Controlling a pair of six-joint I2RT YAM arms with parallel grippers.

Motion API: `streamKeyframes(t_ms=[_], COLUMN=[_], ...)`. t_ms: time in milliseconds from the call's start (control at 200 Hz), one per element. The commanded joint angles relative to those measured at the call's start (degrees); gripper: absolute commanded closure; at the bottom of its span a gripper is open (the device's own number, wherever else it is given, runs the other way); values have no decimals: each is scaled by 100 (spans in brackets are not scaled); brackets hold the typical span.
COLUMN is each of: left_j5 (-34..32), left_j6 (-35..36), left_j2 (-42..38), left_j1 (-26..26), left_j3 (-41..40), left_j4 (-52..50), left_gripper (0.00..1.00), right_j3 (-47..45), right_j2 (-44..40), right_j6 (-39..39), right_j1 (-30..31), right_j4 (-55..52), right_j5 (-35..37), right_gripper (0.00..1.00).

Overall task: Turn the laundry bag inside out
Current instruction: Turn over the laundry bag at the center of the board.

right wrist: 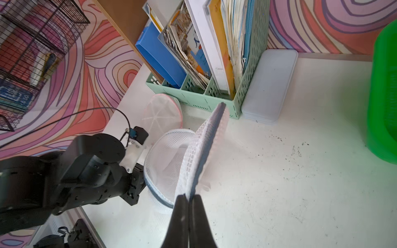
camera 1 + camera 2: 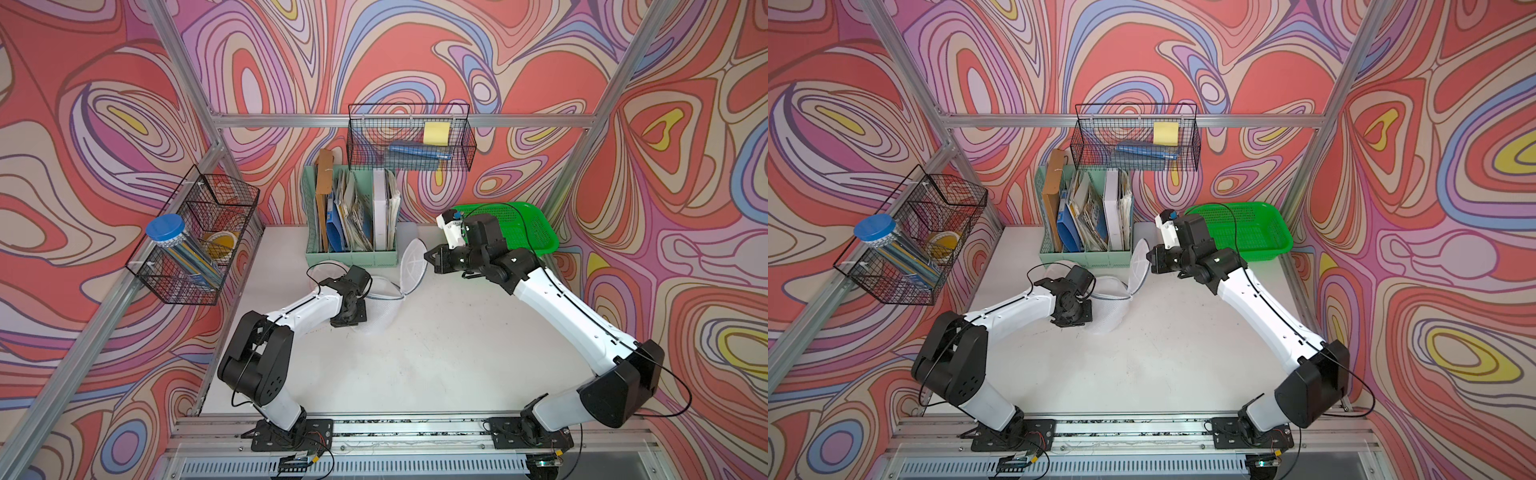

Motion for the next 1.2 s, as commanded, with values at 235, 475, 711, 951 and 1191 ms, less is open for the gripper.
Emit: streamKeyframes(t_ms=[235, 475, 711, 951, 1191], left_j5=[128, 2029, 2639, 2568, 2149], left_j6=[-100, -854, -1665, -2152, -2350], left_j2=[-1206, -619, 485, 1358, 1843], left_j1=[280, 217, -35, -131, -131], left_j3=[580, 1704, 1702, 1804, 1689], left_j4=[-819, -389, 113, 191, 53], left_gripper=[49, 78, 86, 88, 89], right_j3=[-1272, -1200, -1154, -808, -265], right_j2=[-611, -651, -749, -787, -832], right_j6=[-920, -1034, -945, -968, -868], right_j1=[331, 486, 582, 761, 855], right_j4=[1114, 1192, 1346, 1287, 1226], right_j5=[514, 480, 361, 279, 161], right_gripper=[100, 100, 100, 100, 100])
